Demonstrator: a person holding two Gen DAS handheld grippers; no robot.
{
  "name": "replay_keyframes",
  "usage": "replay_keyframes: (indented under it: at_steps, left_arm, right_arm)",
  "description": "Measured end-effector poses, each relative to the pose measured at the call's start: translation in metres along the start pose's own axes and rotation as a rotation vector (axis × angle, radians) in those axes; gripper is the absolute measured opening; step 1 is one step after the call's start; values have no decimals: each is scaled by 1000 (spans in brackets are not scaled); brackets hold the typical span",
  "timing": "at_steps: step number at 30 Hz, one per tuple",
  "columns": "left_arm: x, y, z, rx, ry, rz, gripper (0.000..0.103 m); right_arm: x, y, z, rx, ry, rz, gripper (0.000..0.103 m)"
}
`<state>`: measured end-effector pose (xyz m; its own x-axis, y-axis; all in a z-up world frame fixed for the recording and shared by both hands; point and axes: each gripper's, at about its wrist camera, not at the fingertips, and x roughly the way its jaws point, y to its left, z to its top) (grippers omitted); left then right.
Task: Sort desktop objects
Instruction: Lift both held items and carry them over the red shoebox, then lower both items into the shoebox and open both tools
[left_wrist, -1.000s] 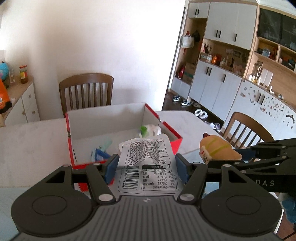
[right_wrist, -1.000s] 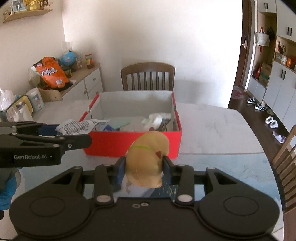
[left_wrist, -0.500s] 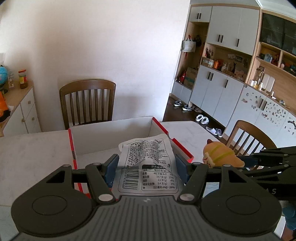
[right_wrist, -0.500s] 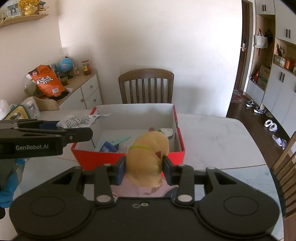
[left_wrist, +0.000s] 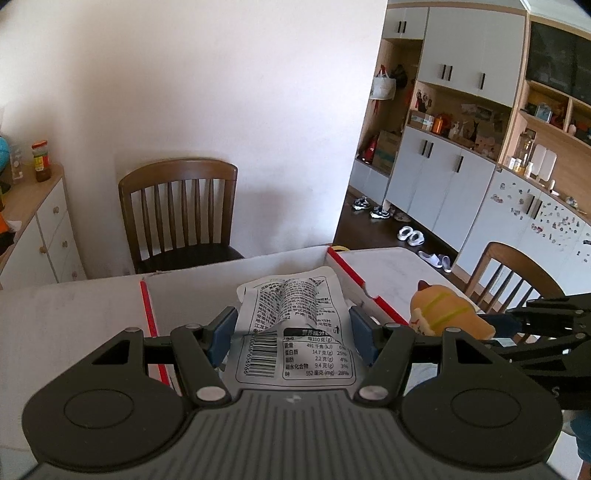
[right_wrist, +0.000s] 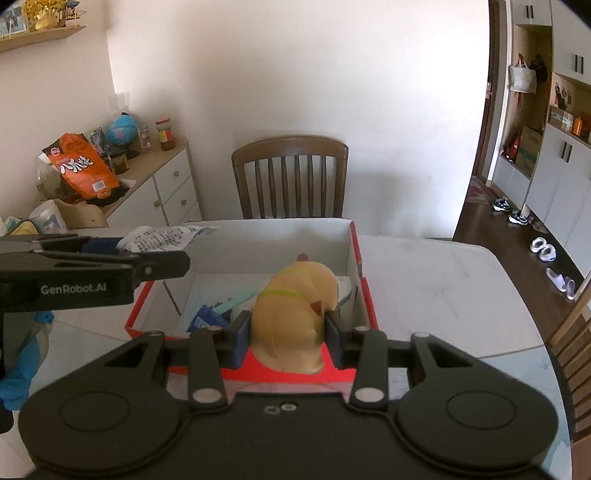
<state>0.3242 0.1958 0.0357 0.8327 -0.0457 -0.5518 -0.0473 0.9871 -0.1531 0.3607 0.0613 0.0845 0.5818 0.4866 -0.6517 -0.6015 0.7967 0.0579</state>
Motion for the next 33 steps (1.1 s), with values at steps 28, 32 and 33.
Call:
replay_keyframes:
  at_steps: [28, 32, 33]
  left_arm:
    - [99, 41, 13, 60, 94, 113, 65]
    - [109, 44, 8, 65, 117, 121, 65]
    - [111, 44, 7, 68, 123, 121, 65]
  right_arm:
    - [101, 30, 18, -57, 122, -27, 40]
    - [111, 33, 13, -65, 143, -33, 40]
    - [112, 34, 12, -63, 146, -33, 40]
